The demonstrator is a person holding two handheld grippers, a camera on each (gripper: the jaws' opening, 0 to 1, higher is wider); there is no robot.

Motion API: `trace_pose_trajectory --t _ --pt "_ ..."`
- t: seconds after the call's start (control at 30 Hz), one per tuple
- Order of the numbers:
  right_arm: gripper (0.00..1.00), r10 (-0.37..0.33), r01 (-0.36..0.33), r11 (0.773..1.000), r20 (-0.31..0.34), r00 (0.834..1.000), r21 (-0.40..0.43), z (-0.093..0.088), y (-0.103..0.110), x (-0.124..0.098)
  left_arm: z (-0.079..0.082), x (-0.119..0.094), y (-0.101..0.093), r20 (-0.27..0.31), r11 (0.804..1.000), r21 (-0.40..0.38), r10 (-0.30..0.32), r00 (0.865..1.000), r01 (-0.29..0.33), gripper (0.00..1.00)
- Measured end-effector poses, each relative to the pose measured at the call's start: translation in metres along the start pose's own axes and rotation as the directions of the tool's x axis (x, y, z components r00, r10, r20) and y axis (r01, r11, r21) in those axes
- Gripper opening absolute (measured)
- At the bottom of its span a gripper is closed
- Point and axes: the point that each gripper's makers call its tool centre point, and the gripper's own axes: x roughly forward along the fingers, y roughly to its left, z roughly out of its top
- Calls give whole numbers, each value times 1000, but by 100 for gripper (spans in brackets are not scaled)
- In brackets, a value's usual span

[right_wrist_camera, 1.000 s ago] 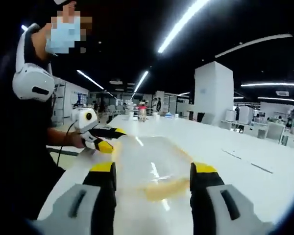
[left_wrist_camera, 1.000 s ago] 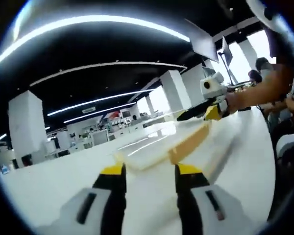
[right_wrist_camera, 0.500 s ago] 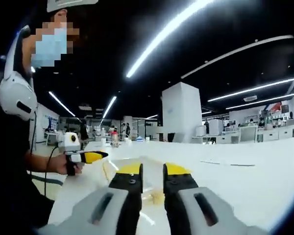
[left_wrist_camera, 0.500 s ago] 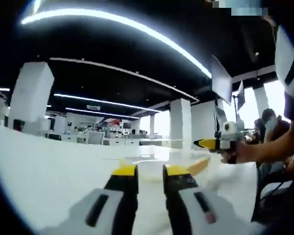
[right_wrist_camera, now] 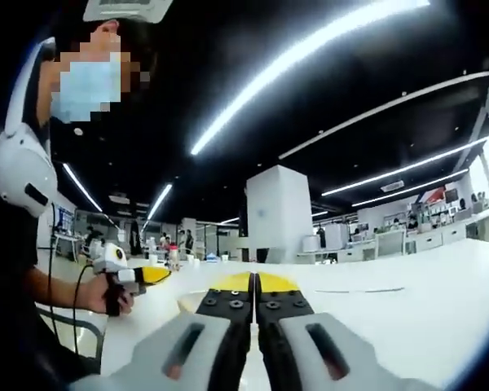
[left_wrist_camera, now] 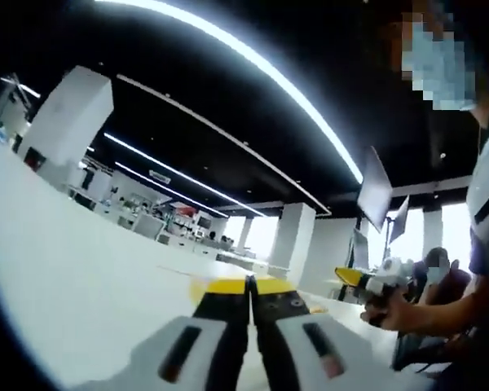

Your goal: Snap each plastic latch of the storage box into its locked position after aligning the lid with the box until every specified latch is closed and the lid sits flush.

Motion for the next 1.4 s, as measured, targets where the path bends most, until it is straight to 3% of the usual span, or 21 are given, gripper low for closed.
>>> trace_pose_trajectory --t 0.23,0.37,0.5,0.6,0.7,0.77,0.87,0.97,1.17,1.27,1.37,1.4 --pt "0 3 -3 1000 21 1000 -8 2 13 -3 8 -4 4 49 992 -129 15 999 -8 0" --pt "0 -101 102 995 64 993 -21 9 1 -6 14 -9 12 86 980 -200 44 995 -26 0" --pt "0 -139 139 990 115 984 7 17 -2 -10 17 -12 20 105 975 -215 74 992 -50 0" --pt "0 -138 131 989 122 983 65 20 -1 -8 26 -13 18 163 950 -312 68 984 -14 0" --pt "0 -137 125 989 150 979 83 26 3 -8 35 -15 22 217 912 -409 78 973 18 0" --pt "0 -144 133 988 153 978 82 27 5 -8 34 -16 27 216 891 -454 99 971 10 0" --pt "0 -180 169 983 180 967 78 31 2 -9 28 -14 29 190 889 -458 110 976 -11 0" --pt "0 -213 186 972 212 954 143 36 -4 -11 22 -12 28 168 869 -495 114 979 -16 0" --pt "0 -218 183 968 213 952 170 39 0 -9 26 -13 22 193 839 -544 109 975 14 0" --pt "0 -215 185 970 207 954 157 39 4 -11 36 -16 18 248 810 -582 96 964 69 0" --pt "0 -207 174 969 190 960 178 33 6 -12 36 -16 18 242 813 -578 87 966 71 0" --pt "0 -221 190 964 166 961 187 27 4 -13 36 -16 16 245 823 -563 78 967 77 0"
